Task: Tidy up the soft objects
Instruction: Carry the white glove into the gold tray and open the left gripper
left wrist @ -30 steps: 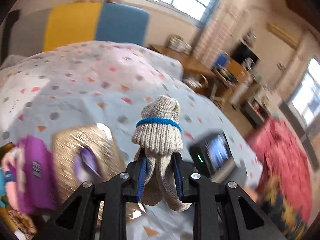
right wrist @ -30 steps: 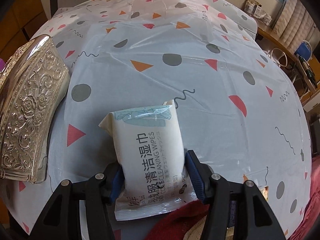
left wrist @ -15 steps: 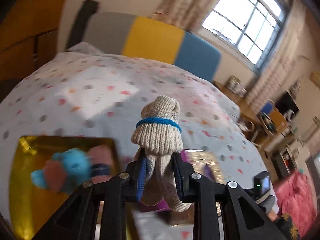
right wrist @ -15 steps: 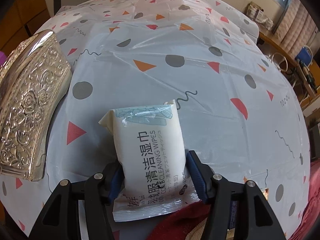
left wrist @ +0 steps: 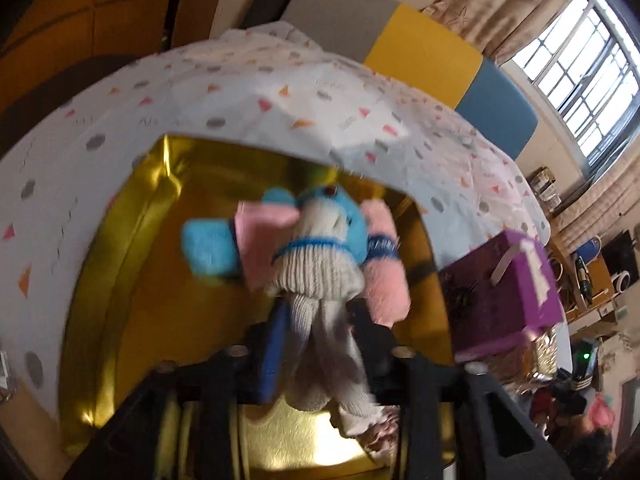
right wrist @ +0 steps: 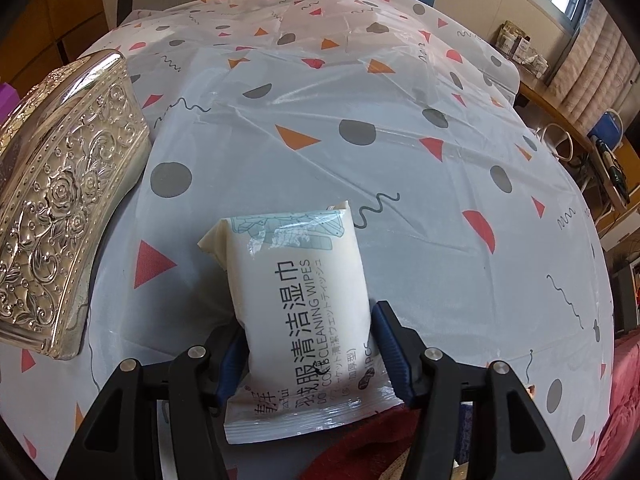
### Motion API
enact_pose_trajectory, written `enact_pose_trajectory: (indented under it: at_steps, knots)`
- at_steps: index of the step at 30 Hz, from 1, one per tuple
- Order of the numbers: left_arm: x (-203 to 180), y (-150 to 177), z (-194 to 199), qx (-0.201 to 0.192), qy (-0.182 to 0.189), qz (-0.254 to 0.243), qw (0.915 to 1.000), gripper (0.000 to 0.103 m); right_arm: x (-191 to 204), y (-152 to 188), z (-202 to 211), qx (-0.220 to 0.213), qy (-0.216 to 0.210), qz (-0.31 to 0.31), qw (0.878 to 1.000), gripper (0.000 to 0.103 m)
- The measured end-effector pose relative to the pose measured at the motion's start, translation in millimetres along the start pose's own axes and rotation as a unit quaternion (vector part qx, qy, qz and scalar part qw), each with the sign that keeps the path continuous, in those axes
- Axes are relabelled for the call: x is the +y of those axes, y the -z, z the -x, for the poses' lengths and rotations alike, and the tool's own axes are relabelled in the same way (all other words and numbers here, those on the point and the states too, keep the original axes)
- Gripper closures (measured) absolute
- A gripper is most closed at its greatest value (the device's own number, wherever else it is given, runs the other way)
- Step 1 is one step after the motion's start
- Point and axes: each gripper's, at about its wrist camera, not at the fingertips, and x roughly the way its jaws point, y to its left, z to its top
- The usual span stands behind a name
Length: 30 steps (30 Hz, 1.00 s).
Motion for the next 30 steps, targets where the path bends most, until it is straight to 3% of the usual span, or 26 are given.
enact_pose_trajectory:
  at_steps: [1, 2, 12, 22, 30]
  knots:
    - [1, 4, -2, 0.001, -0.002, 0.001, 1.0, 0.037, 0, 0, 0, 0.0, 0.0, -0.001, 1.0, 0.043]
    - [1, 8, -4, -0.001, -0.01, 0.002, 1.0, 0.034, 0, 1, 0, 0.0, 0.0, -0.002, 1.0, 0.043]
    - [-19, 30, 17, -0.044, -0.069, -0.044, 0.9957, 0.028, 2, 0, 1, 0.001, 0.014, -0.011, 1.0, 0.044]
    - [-44, 47, 37, -0.056, -0.058, -0.093, 0.9923, 0.025, -3, -13, 4, 0.021, 0.011, -0.073, 0.997, 0.048]
    - [-57, 59, 42, -0.055, -0.054, -0.121, 0.9896, 0.021, -3, -53, 35, -0.028, -0.005, -0.115, 0.993, 0.048]
